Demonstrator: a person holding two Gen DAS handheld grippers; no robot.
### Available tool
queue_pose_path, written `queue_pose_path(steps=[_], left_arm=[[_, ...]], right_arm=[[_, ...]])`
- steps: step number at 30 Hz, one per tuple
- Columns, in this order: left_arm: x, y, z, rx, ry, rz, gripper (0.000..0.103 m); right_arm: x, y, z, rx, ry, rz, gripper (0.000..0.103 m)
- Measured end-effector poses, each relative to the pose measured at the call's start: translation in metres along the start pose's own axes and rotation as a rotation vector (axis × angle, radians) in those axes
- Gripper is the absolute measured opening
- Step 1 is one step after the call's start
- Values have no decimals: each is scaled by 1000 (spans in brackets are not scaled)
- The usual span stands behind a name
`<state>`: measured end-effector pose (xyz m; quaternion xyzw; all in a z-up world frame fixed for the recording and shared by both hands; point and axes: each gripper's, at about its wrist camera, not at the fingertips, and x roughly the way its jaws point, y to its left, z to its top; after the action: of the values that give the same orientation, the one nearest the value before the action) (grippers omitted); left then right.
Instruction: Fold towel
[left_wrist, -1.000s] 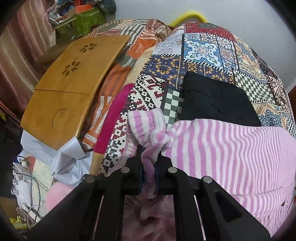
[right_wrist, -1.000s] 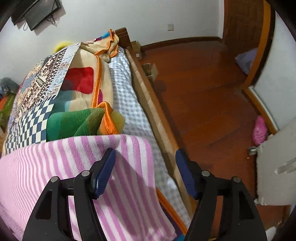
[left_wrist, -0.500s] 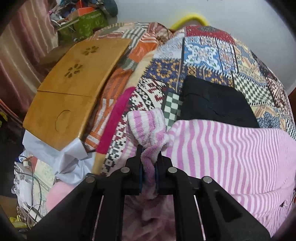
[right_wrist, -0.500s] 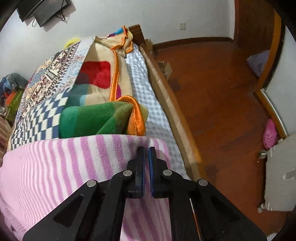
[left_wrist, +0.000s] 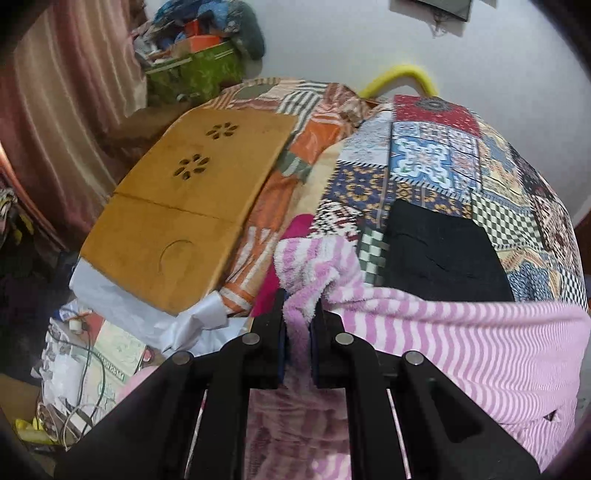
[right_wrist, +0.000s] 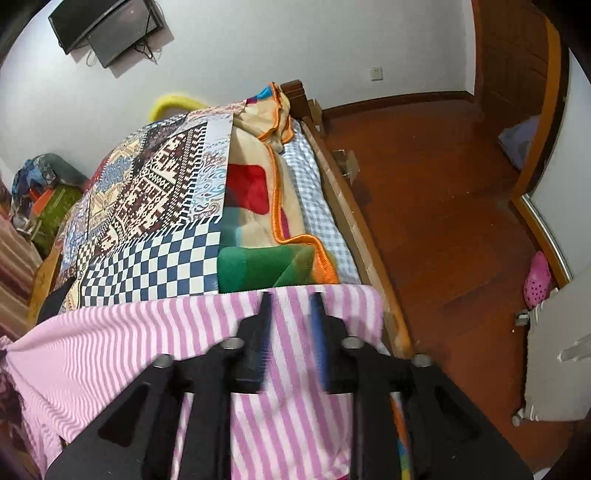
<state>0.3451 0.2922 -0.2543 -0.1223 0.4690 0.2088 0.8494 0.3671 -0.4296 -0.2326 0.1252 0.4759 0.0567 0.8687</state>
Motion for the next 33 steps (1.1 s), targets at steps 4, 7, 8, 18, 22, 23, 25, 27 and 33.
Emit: queue_pose_path(steps=[4, 7, 8, 18, 22, 23, 25, 27, 33], left_arm=[[13, 19, -1, -35, 15, 70, 10], [27, 29, -5, -49, 35, 56, 10], [31, 27, -7, -41, 38, 59, 10], [46, 9, -10, 5, 42, 98, 10], [43, 8, -11, 10, 39, 101, 10], [41, 8, -12, 8, 36, 98, 10], [35, 8, -12, 9, 26, 90, 10], [29, 8, -11, 14, 15, 84, 10], [5, 1, -3, 28, -32, 49, 10]], right_arm=[[12, 3, 0, -22, 2, -57, 51], [20, -2, -2, -24, 10, -86, 63], [23, -5, -4, -20, 12, -64, 65], [53, -17, -10, 42, 13, 2, 54], [50, -10, -12, 35, -3, 25, 27], [46, -6, -13, 16, -12, 11, 23], [37, -2, -15, 5, -30, -18, 16], [25, 0, -17, 9, -55, -42, 13], [-12, 10, -8, 6, -166, -75, 10]])
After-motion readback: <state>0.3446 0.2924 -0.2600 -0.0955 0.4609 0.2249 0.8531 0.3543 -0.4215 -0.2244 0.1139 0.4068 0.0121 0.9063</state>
